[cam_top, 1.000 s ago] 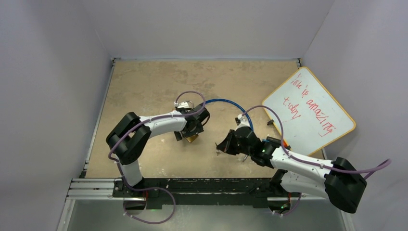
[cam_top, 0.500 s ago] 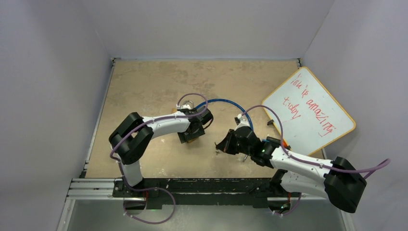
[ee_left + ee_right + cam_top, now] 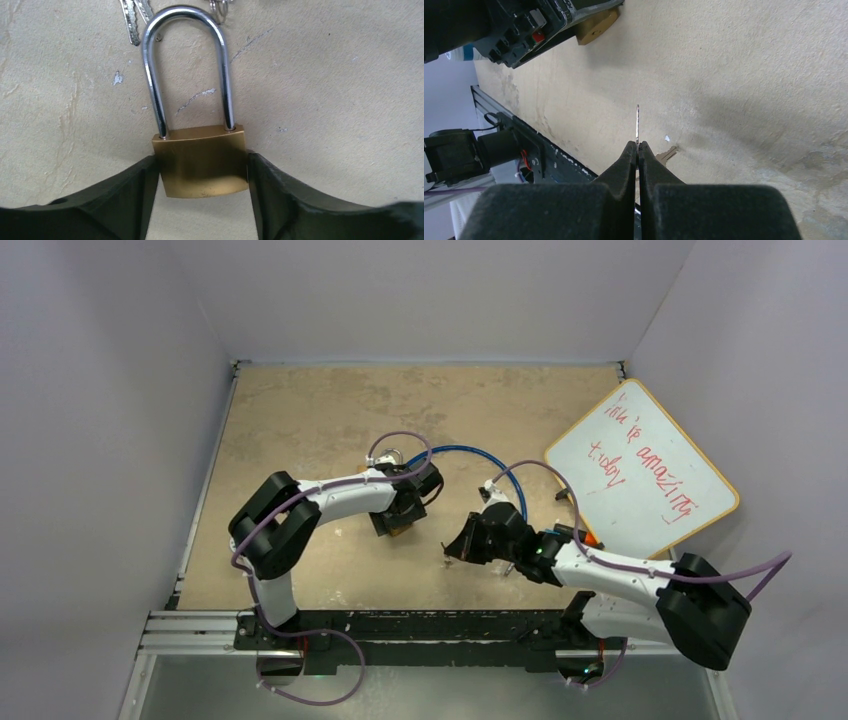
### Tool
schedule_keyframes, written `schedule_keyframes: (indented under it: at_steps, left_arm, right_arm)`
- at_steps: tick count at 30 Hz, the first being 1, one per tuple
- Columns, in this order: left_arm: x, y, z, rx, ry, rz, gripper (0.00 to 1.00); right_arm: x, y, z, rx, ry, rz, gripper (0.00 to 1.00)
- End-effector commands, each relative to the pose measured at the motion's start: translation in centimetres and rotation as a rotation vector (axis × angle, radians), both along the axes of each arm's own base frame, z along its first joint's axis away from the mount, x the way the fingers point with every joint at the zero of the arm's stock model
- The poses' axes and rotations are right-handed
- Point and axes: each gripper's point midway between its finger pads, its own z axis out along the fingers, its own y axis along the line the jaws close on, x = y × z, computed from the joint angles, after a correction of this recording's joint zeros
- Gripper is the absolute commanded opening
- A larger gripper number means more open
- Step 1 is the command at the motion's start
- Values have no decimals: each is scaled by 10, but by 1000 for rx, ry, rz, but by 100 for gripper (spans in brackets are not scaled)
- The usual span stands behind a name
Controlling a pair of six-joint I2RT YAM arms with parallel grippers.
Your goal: Unlock with the key
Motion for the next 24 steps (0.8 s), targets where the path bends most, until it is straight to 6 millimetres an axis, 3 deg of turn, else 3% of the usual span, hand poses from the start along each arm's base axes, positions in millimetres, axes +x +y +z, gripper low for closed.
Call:
schedule_keyframes:
  at_steps: [1,5,7,10,15,20,24]
  left_arm:
    - [-34,34,-48,118,153,27,59]
    - [-34,28,-40,72,147,4,32]
    - [-37,18,-30,1,144,-15,26]
    - [-41,9,-7,-93,125,-44,22]
    - [-60,-3,27,-283,109,-88,22]
    - [-80,-13,40,-451,135,-98,22]
    - [-85,-21,48,-548,141,-91,21]
  right_arm:
    - [6,12,17,48,-40,30,0]
    - [6,20,21,64,-71,82,0]
    - [6,31,29,102,-98,132,0]
    - [-4,52,40,187,-92,240,0]
    - [-19,74,42,224,-90,334,0]
    - [-27,87,41,239,-85,366,0]
    - [-31,91,41,251,-81,380,0]
